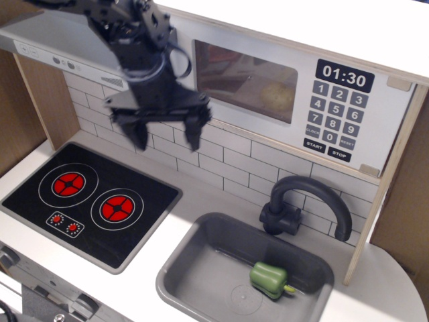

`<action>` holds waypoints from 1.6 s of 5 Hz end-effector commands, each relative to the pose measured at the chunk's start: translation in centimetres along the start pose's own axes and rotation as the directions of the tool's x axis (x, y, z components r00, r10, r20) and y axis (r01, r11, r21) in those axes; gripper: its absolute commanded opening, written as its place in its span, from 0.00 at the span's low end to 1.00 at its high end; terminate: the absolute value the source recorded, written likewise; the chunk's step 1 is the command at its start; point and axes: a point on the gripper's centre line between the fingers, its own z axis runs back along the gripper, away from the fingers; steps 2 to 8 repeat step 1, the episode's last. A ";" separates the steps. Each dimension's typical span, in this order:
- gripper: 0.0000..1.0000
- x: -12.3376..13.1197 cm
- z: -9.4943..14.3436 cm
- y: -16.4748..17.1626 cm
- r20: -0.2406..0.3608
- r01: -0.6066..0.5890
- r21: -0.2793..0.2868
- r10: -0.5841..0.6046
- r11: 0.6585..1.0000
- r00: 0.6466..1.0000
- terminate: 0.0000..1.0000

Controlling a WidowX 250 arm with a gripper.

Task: Close microwave

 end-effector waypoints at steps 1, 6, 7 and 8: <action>1.00 1.4 2.1 -0.4 0.045 0.008 -0.003 -0.008 1.000 0.999 1.00; 1.00 1.4 2.1 -0.4 0.045 0.008 -0.003 -0.008 1.000 0.999 1.00; 1.00 1.4 2.1 -0.4 0.045 0.008 -0.003 -0.008 1.000 0.999 1.00; 1.00 1.4 2.1 -0.4 0.045 0.008 -0.003 -0.008 1.000 0.999 1.00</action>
